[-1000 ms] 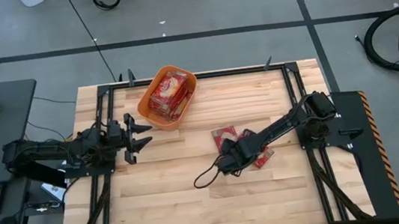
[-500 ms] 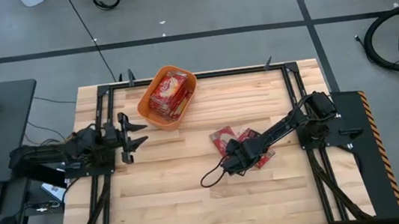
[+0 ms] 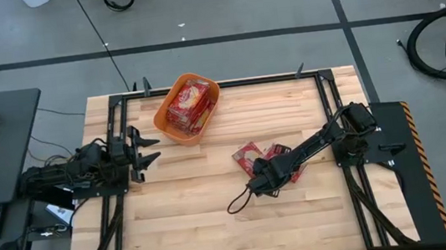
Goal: Sort popcorn bags into baskets
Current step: Put the red popcorn bag into the orange bin
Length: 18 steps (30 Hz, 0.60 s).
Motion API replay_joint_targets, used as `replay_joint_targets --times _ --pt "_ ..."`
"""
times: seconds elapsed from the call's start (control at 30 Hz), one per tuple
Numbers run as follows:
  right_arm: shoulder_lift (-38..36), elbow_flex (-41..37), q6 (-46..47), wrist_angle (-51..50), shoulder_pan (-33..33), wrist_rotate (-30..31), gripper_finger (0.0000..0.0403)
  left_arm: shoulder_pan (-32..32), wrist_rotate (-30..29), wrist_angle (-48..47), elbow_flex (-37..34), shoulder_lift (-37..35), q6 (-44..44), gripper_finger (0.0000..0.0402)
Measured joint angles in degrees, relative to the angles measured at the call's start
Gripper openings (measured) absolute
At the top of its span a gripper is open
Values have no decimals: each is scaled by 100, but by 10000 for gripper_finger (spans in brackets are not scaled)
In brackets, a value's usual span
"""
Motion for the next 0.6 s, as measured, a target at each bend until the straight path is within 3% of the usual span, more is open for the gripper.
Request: replay_joint_targets --times 0.13,0.37,0.47,0.6 --pt "0 418 -558 -433 18 374 6 2 2 -42 0 -4 -8 194" --pt "0 1082 -2131 -664 -176 1897 4 0 3 -41 0 -3 -13 194" --pt "0 1244 -3133 -331 -419 2489 4 0 4 -54 0 -3 -13 194" --pt "2 1265 -4753 749 -839 2832 4 0 4 -107 0 -3 40 194"
